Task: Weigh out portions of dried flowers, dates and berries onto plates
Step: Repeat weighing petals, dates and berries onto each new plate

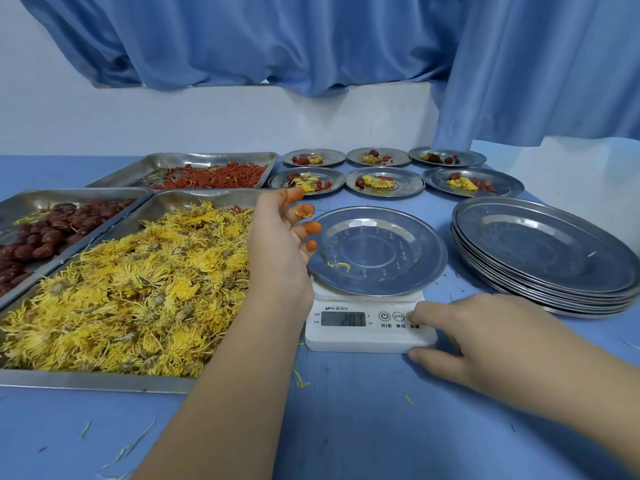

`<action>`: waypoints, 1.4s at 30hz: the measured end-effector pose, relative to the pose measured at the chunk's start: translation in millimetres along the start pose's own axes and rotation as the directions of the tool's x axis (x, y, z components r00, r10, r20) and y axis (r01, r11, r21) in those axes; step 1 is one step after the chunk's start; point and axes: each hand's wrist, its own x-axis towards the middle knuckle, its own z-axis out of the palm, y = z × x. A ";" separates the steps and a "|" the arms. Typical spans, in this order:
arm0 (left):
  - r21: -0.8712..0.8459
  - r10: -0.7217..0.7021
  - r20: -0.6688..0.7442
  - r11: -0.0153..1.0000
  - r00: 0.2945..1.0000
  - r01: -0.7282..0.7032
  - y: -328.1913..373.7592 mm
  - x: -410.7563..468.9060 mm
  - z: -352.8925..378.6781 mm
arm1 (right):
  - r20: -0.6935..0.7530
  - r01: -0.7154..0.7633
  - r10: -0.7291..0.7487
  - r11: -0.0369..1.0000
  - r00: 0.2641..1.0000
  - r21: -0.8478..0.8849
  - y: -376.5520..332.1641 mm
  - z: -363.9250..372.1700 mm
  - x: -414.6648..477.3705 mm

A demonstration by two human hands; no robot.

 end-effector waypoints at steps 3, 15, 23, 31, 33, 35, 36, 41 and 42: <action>0.021 0.013 0.003 1.000 1.000 -0.013 -0.4 -0.7 1.1 | -0.052 -0.011 0.012 1.000 0.999 0.022 -0.4 0.1 0.0; 0.113 0.018 0.099 0.993 0.995 -0.029 7.3 -3.7 2.5 | -0.197 -0.228 0.286 0.935 0.938 0.273 -1.9 7.0 13.2; 0.377 0.174 0.304 0.881 0.937 -0.286 14.4 -25.4 9.5 | -0.484 -0.087 0.312 0.898 0.818 0.432 -12.3 -12.6 27.4; 0.620 0.188 0.494 0.609 0.849 -0.495 36.1 -19.4 -28.3 | -0.542 0.056 0.219 0.894 0.812 0.444 -34.3 -2.3 40.4; 0.734 0.148 0.529 0.415 0.836 -0.538 56.4 -5.2 -47.3 | -0.533 0.094 0.178 0.891 0.827 0.444 -31.0 0.7 35.0; 0.828 0.039 0.536 0.167 0.843 -0.535 78.5 10.0 -63.6 | -0.526 0.107 0.178 0.877 0.832 0.468 -28.0 -0.2 34.7; 0.852 -0.024 0.522 0.048 0.853 -0.521 87.7 16.9 -69.6 | -0.523 0.107 0.183 0.873 0.832 0.476 -27.1 -0.9 36.1; 0.843 -0.296 0.389 -0.267 0.872 -0.467 109.4 38.3 -79.3 | -0.469 0.135 0.119 0.871 0.875 0.472 -30.8 -2.3 39.4; 0.826 -0.344 0.366 -0.307 0.865 -0.472 109.8 40.4 -78.8 | -0.454 0.141 0.102 0.872 0.885 0.469 -31.6 -1.4 38.5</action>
